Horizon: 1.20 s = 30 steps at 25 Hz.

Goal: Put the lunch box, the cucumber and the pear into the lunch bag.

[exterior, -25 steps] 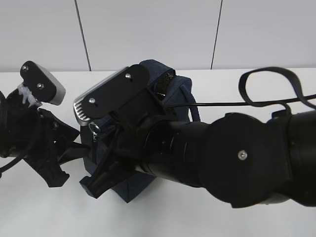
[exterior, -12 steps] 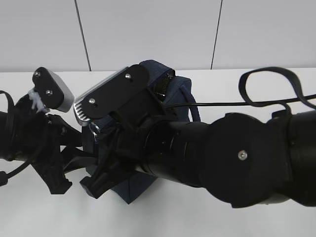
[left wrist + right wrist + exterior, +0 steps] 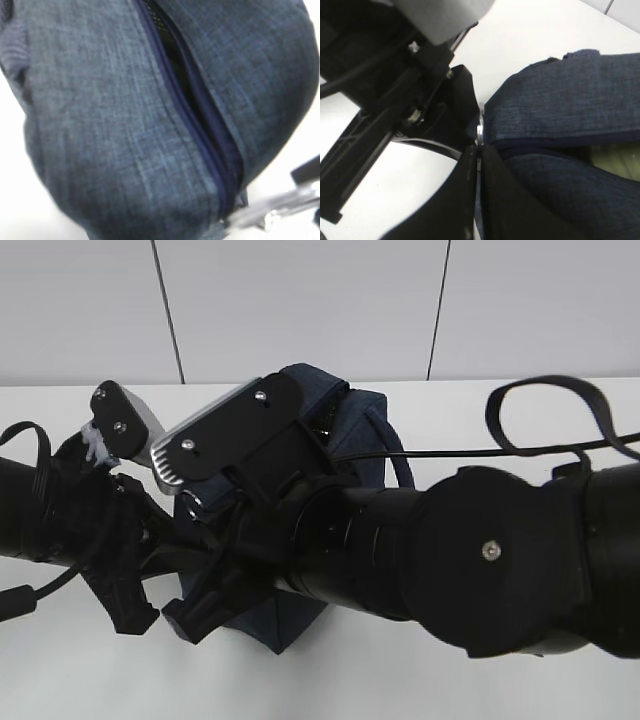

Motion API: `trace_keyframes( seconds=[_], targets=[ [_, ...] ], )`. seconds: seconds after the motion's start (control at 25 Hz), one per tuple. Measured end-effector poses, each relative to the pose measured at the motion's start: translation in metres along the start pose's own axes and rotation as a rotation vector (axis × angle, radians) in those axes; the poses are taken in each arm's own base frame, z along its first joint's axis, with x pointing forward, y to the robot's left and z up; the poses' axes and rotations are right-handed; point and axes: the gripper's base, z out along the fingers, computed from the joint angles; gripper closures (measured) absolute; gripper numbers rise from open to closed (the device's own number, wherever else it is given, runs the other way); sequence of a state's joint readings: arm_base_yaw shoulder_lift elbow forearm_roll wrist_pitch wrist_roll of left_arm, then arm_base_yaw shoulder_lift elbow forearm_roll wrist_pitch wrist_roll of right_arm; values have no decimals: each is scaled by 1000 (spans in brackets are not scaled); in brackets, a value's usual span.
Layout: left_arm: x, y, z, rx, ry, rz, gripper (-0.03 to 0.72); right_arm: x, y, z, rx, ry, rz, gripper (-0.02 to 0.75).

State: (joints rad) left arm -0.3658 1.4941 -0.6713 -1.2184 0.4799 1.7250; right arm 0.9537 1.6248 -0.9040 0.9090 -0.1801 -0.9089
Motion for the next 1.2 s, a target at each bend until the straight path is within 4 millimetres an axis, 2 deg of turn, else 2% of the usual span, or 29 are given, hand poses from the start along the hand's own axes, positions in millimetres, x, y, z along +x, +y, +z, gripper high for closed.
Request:
trace_keyframes(
  seconds=[0.52, 0.68, 0.92, 1.2],
  targets=[
    [6, -6, 1, 36, 10, -26, 675, -13, -6, -10, 49, -58, 48, 738],
    [6, -6, 1, 37, 8, -27, 675, -23, -13, -10, 92, -83, 63, 738],
    [5, -6, 1, 41, 5, -32, 676, -39, -42, -10, 154, -96, 140, 738],
    [5, -7, 1, 47, 5, -31, 676, -38, -76, -12, 234, -85, 190, 738]
  ],
)
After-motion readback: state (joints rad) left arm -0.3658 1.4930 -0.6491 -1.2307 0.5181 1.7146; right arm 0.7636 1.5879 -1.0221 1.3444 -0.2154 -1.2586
